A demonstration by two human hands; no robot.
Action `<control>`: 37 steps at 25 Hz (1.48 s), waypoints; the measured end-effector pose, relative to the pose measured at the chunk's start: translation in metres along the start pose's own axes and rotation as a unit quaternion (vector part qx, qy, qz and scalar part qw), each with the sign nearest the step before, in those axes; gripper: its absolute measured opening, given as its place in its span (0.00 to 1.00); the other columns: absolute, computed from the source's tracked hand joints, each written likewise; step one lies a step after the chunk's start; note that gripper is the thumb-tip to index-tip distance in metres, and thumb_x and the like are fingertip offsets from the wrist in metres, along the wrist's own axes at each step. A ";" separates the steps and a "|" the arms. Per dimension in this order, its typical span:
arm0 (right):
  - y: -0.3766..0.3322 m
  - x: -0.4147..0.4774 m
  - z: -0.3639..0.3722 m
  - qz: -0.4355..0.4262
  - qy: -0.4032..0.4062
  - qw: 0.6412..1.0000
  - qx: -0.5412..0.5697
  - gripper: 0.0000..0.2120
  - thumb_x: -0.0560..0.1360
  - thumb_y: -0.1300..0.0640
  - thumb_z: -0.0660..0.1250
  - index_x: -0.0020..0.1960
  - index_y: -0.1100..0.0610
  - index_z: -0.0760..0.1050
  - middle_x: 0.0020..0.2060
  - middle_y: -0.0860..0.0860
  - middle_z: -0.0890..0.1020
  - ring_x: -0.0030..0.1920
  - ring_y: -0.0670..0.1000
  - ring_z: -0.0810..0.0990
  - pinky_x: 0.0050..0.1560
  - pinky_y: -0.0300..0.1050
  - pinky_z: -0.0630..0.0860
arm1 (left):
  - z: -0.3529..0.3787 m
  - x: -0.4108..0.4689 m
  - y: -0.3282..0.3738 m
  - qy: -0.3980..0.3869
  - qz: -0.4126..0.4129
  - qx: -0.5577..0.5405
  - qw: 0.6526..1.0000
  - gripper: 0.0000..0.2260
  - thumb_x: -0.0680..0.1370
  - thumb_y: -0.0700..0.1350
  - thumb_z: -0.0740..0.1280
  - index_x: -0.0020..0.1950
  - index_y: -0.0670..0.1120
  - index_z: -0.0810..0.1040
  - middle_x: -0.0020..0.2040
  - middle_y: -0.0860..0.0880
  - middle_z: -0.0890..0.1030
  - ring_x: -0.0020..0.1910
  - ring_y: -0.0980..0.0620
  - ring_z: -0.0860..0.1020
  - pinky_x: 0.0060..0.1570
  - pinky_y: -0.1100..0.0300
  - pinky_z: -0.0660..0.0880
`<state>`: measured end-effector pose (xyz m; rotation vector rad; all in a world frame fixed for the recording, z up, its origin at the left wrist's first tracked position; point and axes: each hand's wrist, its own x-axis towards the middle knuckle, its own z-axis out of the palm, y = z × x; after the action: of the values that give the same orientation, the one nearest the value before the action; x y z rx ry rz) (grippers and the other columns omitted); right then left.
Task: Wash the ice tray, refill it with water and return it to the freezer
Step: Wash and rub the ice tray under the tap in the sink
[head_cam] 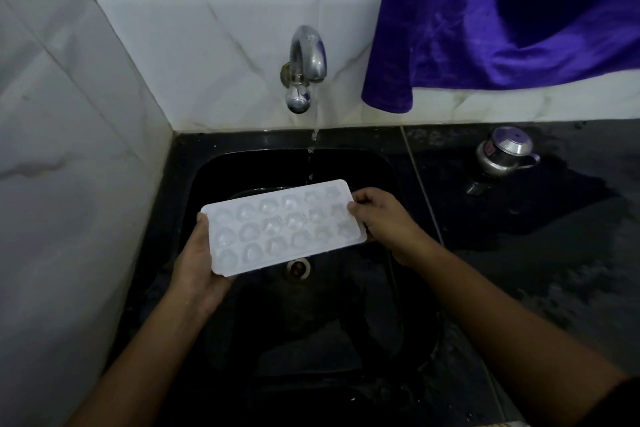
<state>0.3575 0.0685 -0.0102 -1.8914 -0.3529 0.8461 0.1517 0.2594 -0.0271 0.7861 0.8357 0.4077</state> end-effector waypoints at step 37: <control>-0.010 -0.031 0.010 -0.239 -0.056 0.818 -0.519 0.21 0.86 0.40 0.50 0.73 0.45 0.71 0.80 0.59 0.59 0.71 0.65 0.72 0.69 0.61 0.71 | -0.028 -0.037 -0.016 0.029 -0.006 -0.066 0.997 0.26 0.87 0.60 0.55 0.69 0.43 0.80 0.64 0.41 0.85 0.58 0.42 0.86 0.46 0.48 0.86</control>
<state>0.3296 0.0621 0.0081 -2.5268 -1.5444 0.4054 0.1071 0.2392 -0.0319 0.6487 0.8590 0.4718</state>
